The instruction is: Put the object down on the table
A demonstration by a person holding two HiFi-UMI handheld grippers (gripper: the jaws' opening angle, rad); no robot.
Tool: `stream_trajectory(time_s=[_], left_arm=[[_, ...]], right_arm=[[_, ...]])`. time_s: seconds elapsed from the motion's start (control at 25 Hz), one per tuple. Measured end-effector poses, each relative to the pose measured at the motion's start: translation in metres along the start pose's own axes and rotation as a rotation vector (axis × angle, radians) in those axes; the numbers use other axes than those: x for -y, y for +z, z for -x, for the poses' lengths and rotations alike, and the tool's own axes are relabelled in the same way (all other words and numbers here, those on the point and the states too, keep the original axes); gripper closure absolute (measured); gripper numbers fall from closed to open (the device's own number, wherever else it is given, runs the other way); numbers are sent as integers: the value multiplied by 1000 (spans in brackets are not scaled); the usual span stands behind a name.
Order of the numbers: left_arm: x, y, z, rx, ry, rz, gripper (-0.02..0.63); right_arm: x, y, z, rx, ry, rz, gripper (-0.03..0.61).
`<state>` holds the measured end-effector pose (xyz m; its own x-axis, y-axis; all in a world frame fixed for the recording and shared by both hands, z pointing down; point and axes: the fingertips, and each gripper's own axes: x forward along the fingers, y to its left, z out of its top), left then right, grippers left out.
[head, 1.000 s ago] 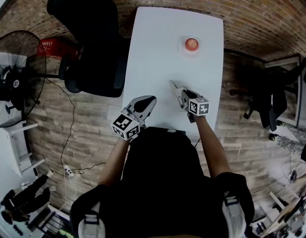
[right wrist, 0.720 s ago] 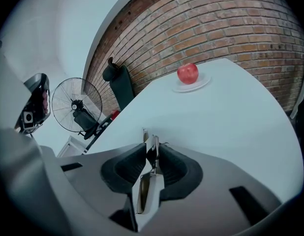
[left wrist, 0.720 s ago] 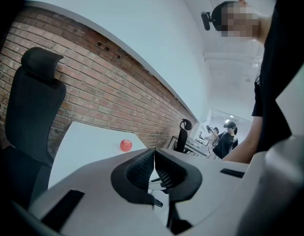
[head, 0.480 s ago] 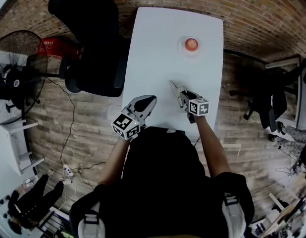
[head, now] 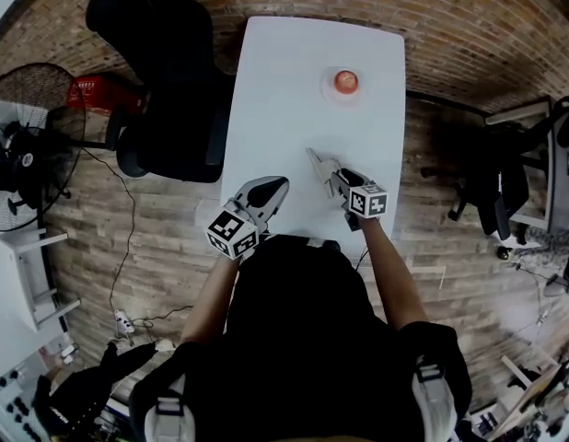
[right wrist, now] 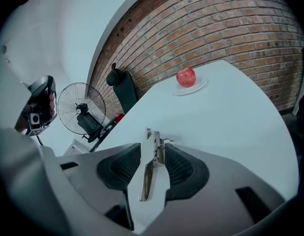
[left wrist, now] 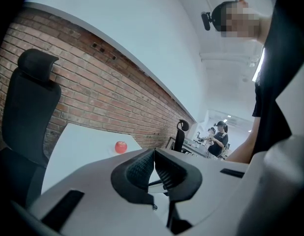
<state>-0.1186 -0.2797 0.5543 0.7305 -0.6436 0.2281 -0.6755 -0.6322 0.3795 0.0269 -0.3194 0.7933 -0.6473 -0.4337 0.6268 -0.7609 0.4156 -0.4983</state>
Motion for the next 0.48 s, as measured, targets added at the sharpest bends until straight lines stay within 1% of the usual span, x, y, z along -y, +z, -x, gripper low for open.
stream_trajectory(time_s=[0.12, 0.24, 0.32, 0.36, 0.44, 0.48], left_arm=[[9, -1, -2, 3, -8, -3, 592], [19, -3, -5, 8, -13, -6, 592], [26, -5, -5, 12, -14, -4, 592], [29, -5, -5, 14, -14, -2, 592], [34, -7, -5, 17, -13, -1, 592], [37, -7, -4, 18, -13, -1, 592]], right_arm=[[-2, 0, 11, 19, 14, -9, 425], [-5, -1, 22, 42, 41, -25, 426], [-11, -2, 30, 53, 70, -31, 438], [-15, -2, 35, 57, 91, -28, 456], [-26, 0, 43, 63, 136, -1, 540], [-33, 1, 47, 66, 156, 23, 565]])
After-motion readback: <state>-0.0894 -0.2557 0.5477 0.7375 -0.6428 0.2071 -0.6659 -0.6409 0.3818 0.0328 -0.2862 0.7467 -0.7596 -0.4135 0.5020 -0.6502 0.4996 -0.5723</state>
